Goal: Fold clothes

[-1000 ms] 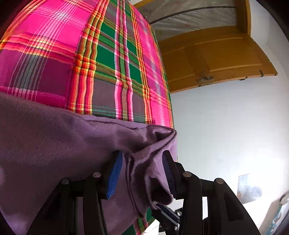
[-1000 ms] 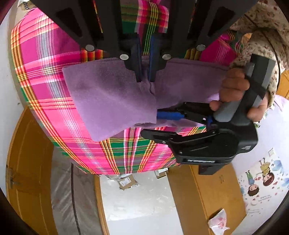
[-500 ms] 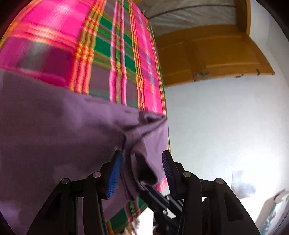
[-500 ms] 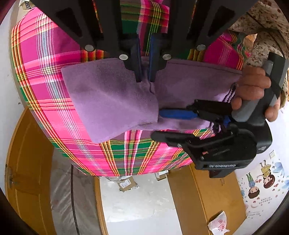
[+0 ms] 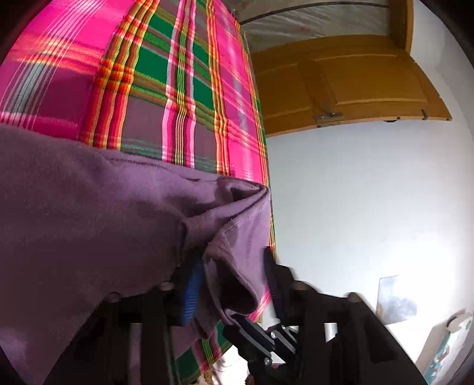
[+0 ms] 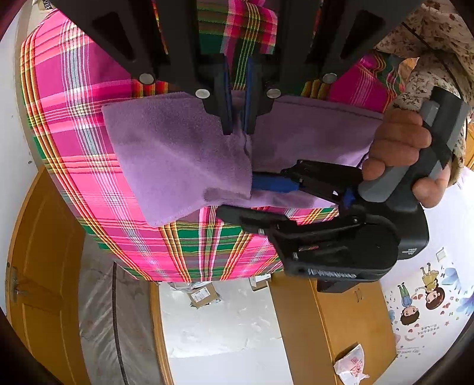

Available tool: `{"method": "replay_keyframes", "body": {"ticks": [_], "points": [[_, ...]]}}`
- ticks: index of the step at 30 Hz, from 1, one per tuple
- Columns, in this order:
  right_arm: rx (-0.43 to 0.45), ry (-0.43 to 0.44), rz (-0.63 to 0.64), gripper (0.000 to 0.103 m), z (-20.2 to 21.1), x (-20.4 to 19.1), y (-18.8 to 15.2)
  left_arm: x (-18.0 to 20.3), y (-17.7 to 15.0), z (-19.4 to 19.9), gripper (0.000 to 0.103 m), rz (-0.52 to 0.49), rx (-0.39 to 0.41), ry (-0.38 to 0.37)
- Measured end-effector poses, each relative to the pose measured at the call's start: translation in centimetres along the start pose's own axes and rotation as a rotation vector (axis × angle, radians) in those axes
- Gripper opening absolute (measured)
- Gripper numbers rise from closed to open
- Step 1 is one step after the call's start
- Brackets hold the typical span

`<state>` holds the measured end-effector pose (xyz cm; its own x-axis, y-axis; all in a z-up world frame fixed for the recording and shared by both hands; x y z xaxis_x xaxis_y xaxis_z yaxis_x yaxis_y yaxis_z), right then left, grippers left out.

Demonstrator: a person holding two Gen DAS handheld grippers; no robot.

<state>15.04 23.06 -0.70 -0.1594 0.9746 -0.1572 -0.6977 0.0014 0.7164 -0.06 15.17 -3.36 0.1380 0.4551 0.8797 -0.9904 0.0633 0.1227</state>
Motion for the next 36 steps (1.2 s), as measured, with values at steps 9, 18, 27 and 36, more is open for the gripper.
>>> {"method": "replay_keyframes", "body": {"ticks": [9, 18, 27, 36], "points": [[0.017, 0.009, 0.045, 0.008, 0.3, -1.3, 0.2, 0.2, 2.3, 0.5, 0.010, -0.075, 0.081, 0.026], [-0.050, 0.049, 0.060, 0.010, -1.4, -2.0, -0.3, -2.2, 3.6, 1.5, 0.006, -0.054, 0.134, 0.087], [0.004, 0.065, 0.066, 0.013, 1.0, -1.9, 0.8, -2.7, 3.5, 2.0, 0.007, -0.032, 0.112, 0.089], [-0.001, -0.047, -0.009, 0.013, -2.2, 0.6, 4.2, -3.3, 2.4, 3.7, 0.011, -0.001, 0.115, 0.076]]}}
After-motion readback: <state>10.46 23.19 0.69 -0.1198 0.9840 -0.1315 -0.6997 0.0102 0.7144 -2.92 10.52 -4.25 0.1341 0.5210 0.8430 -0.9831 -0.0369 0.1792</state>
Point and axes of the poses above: each gripper's, at about its wrist camera, not at the fingertips, and z roughly against the way its jaws point, x to its right, y to its top, the point moved 4 cm from there along -z, roughly the way its jaws point, and after that the axes turned 1 degree about -y, right-handed, at the moved point
